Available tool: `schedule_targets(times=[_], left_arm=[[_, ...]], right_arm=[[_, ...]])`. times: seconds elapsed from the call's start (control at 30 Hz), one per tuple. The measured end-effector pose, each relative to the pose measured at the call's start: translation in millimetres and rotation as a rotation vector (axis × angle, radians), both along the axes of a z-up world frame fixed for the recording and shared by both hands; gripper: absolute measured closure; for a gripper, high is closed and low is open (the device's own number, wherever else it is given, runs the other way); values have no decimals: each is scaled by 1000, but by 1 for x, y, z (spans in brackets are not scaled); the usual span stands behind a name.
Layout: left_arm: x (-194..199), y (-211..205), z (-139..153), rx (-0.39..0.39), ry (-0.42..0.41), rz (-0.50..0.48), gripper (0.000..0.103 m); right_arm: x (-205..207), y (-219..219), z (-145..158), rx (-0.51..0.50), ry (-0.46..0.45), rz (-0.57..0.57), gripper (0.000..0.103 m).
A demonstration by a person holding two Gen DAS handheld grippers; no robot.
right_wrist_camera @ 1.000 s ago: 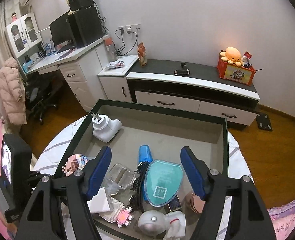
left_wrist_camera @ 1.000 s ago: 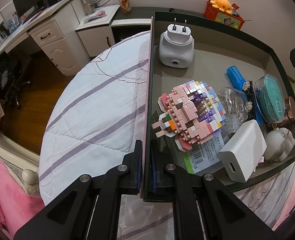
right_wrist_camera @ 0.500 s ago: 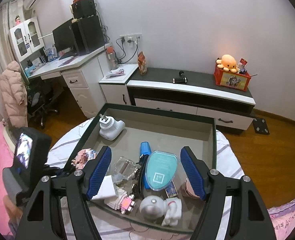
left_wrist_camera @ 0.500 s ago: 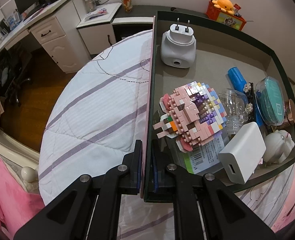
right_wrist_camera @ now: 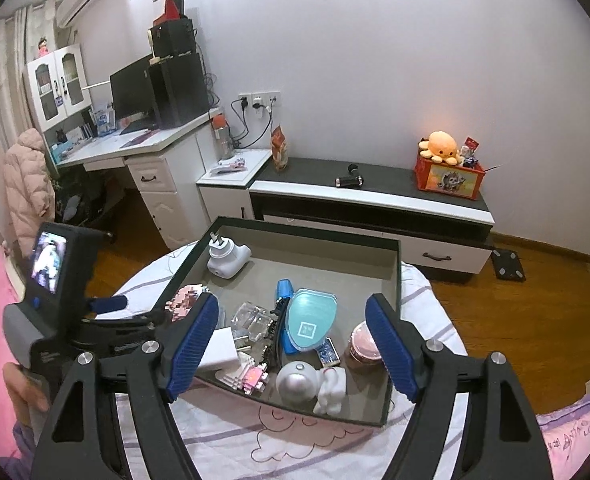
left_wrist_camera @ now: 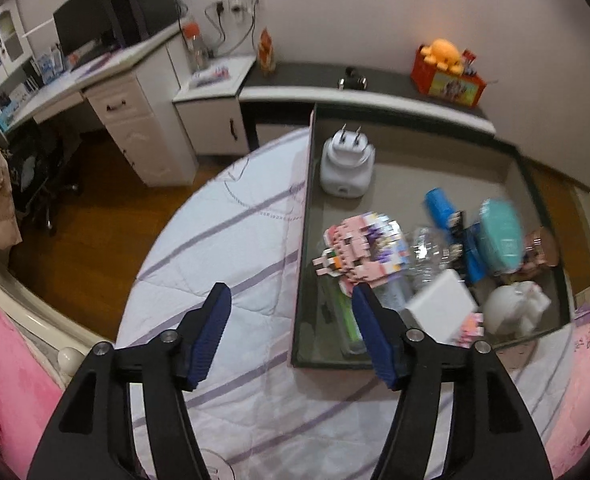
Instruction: Organize rigid objects
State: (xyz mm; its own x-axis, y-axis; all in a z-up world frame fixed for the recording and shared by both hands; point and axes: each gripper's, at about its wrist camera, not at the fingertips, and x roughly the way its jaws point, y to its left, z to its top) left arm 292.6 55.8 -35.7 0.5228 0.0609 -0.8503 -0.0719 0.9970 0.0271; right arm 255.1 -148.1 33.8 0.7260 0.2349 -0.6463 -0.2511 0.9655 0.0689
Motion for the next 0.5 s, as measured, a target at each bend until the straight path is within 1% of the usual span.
schedule_targets(times=[0.07,0.1,0.17,0.3,0.5], left_arm=[[-10,-1,10,0,-34,-8,30],[-21,-3,18,5,-65,-14,27],[-32,-6,29,3,-100,-18,25],[-67,-13,52,-6,-186,-41,18],[-111,-23,71,13,-296,-55,14]], right_arm=[[-7,-3,3,5,-9,-4,25],[-11,-4,4,7,-14,-5,25],[-21,-7,7,9,-26,-9,25],[-44,-10,12,24,-48,-15,24],[-83,-18,13,38,-84,-40,24]])
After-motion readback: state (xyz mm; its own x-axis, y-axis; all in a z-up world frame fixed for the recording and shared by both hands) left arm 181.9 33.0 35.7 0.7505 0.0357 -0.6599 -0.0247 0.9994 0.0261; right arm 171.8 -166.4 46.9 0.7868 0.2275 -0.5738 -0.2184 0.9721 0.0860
